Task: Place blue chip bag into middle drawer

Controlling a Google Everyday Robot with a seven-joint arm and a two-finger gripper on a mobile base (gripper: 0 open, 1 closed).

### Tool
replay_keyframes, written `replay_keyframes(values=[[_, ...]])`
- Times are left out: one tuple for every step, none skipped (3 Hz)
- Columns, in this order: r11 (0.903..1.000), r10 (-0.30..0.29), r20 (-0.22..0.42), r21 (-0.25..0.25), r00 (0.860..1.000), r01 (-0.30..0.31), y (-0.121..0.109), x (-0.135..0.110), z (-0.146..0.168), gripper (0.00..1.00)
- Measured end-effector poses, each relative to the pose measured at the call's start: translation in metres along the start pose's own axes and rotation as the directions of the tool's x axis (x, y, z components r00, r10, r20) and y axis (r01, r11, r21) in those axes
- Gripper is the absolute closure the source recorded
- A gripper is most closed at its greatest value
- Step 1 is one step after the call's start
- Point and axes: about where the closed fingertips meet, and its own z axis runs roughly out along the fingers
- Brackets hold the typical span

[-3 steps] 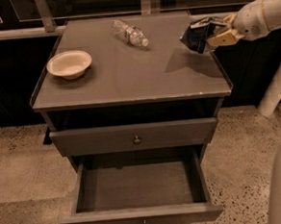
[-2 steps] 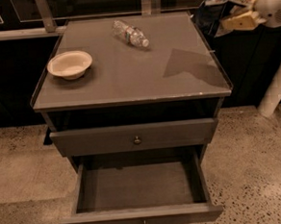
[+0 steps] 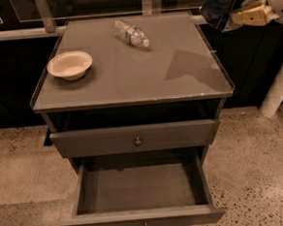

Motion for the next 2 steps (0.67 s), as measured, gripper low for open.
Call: replay_keyframes(values=[[0.9987,0.036,0.003,-0.036,0.999,-0.036,0.025,0.009,-0.001,1.00],[0.9915,0.130,0.107,-0.021,0.986,-0.128,0.063,-0.013,-0.025,1.00]])
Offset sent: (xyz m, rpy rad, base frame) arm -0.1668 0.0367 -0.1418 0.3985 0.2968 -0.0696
